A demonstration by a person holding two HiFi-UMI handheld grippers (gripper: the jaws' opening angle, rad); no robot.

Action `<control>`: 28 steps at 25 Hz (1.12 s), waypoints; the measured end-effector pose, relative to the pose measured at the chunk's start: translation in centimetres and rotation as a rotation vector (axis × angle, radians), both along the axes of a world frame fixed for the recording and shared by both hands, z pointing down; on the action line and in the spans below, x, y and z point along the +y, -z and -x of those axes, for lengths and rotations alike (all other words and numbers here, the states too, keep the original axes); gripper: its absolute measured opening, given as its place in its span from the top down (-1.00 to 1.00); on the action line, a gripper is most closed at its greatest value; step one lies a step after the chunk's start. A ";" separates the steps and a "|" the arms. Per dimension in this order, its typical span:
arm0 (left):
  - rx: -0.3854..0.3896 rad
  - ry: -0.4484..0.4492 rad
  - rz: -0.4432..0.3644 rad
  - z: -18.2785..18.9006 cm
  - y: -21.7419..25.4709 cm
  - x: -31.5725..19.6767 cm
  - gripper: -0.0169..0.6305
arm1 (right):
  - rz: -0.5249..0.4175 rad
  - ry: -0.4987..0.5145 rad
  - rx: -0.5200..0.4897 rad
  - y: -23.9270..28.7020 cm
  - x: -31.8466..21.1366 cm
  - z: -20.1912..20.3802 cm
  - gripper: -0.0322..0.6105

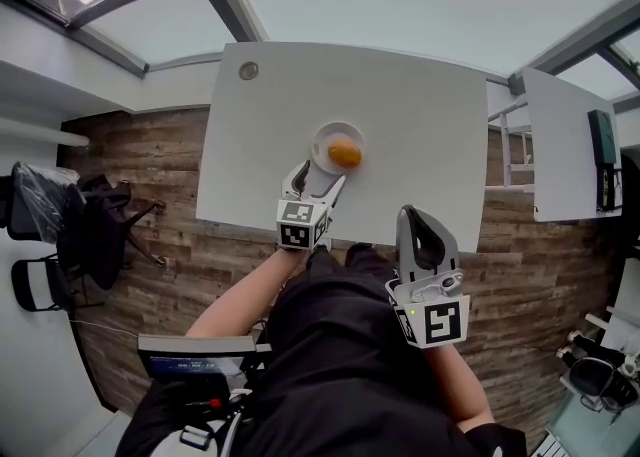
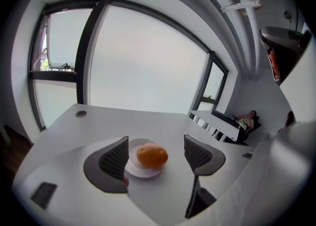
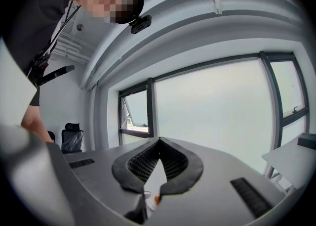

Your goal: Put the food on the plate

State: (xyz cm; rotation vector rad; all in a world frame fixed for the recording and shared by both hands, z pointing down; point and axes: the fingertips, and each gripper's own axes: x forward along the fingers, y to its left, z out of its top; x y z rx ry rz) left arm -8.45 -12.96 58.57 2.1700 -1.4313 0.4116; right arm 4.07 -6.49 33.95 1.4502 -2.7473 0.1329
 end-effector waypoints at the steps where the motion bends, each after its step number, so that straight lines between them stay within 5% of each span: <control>1: 0.000 0.011 -0.011 0.3 0.4 0.1 -0.10 | -0.002 0.002 0.000 0.1 0.0 0.1 0.91; 18: 0.043 0.100 -0.218 1.5 9.9 1.8 -0.09 | -0.019 0.043 -0.022 0.6 -0.3 1.7 0.91; 20: 0.045 0.102 -0.249 1.7 11.1 2.1 0.12 | -0.016 0.054 -0.024 0.5 -0.1 2.0 0.91; 28: 0.045 0.095 -0.325 0.8 14.8 3.8 0.21 | -0.008 0.080 -0.037 0.5 0.5 2.2 0.91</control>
